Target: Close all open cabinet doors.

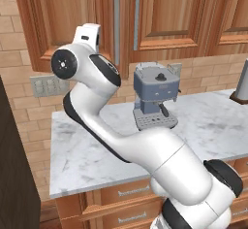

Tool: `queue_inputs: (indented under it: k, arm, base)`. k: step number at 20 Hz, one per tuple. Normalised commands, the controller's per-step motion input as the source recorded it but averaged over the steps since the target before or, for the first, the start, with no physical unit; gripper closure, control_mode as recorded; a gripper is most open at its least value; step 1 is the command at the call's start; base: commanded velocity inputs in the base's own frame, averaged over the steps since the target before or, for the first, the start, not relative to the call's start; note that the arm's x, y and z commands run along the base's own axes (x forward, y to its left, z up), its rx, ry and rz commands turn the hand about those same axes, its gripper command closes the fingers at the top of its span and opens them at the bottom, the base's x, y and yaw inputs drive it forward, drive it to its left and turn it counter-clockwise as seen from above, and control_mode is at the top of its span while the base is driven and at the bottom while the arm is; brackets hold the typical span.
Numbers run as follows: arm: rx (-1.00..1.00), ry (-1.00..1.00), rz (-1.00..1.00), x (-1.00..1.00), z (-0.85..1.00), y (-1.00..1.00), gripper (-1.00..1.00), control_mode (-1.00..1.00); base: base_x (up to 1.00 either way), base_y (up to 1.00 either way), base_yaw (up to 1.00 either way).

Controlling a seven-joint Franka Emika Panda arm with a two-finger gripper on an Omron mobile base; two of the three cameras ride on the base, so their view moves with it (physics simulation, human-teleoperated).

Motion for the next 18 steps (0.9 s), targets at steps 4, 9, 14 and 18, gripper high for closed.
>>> queue_inputs:
  k: [4,9,14,18]
  arm:
    - [0.0,0.01,0.03,0.67,-0.02,-0.52,-1.0,-1.0]
    - [0.0,0.03,0.03,0.69,-0.06,-0.47,-1.0,-1.0]
    - [0.0,0.04,0.02,0.81,-0.03,-0.41,-1.0,-1.0]
    - [0.0,0.05,0.03,0.8,-0.07,-0.35,-1.0,-1.0]
  base:
    - [0.0,0.0,0.0]
    - [0.0,0.0,0.0]
    - [0.0,0.0,0.0]
    - [0.0,0.0,0.0]
